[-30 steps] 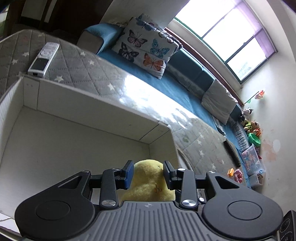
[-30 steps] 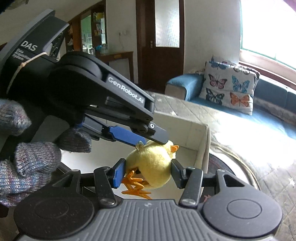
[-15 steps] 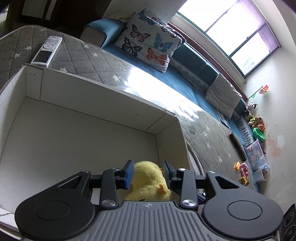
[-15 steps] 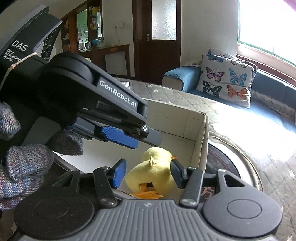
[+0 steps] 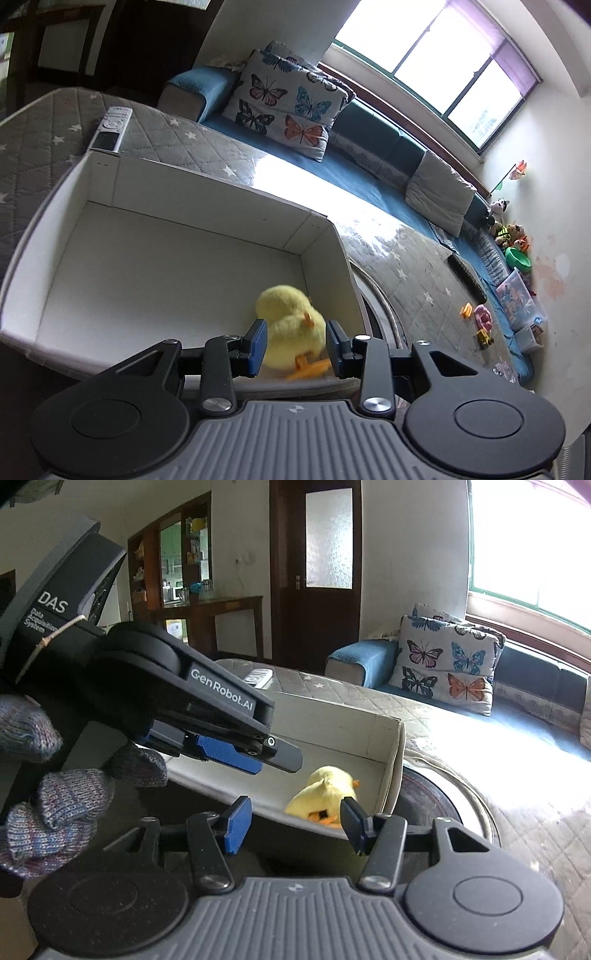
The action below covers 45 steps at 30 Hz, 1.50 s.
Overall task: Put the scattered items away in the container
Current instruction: 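Open the left gripper to drop the chick into the box, then lower the left gripper and grasp the small yellow rubber duck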
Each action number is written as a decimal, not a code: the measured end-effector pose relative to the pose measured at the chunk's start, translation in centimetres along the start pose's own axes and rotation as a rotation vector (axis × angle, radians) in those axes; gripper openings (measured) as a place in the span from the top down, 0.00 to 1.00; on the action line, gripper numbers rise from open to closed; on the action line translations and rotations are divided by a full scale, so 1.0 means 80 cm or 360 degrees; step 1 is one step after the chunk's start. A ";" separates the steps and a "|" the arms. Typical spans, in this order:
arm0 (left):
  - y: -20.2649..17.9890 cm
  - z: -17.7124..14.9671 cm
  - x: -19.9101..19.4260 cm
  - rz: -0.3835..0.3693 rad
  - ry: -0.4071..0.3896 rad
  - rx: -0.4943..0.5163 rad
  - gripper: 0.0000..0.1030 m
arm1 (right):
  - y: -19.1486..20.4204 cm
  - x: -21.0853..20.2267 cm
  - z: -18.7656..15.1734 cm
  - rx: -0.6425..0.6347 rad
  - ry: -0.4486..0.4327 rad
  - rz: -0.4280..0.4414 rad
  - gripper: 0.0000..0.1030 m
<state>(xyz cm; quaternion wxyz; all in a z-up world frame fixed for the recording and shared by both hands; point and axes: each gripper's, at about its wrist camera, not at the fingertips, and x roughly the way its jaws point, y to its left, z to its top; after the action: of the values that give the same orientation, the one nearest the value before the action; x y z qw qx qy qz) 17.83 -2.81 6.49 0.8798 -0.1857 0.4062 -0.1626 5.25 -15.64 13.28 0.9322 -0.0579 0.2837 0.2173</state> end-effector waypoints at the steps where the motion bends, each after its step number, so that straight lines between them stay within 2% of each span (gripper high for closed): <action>1: -0.002 -0.005 -0.005 0.0003 -0.0006 0.0009 0.64 | 0.003 -0.007 -0.003 -0.0003 -0.0005 0.0004 0.47; 17: -0.019 -0.075 -0.046 0.0113 -0.0006 0.0138 0.64 | 0.037 -0.071 -0.053 -0.0010 -0.0009 0.0045 0.47; 18: -0.020 -0.079 -0.049 0.0123 -0.0009 0.0147 0.64 | 0.039 -0.074 -0.056 -0.0010 -0.0008 0.0047 0.44; 19: -0.020 -0.082 -0.050 0.0129 -0.0009 0.0152 0.64 | 0.041 -0.077 -0.058 -0.0009 -0.0010 0.0046 0.36; 20: -0.020 -0.085 -0.052 0.0131 -0.0006 0.0156 0.64 | 0.044 -0.079 -0.061 -0.0013 -0.0011 0.0043 0.35; 33: -0.016 -0.121 -0.066 0.0179 0.0027 0.0173 0.64 | 0.066 -0.097 -0.090 -0.0025 0.0025 0.0081 0.34; 45: -0.011 -0.137 -0.071 0.0155 0.0075 0.0139 0.64 | 0.084 -0.098 -0.115 -0.0060 0.0089 0.0122 0.34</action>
<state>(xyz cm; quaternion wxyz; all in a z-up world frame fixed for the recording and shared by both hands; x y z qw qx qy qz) 5.69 -3.24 4.01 0.8842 -0.1232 0.4278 -0.1415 -8.11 -14.66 10.07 0.9136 -0.0704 0.3074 0.2565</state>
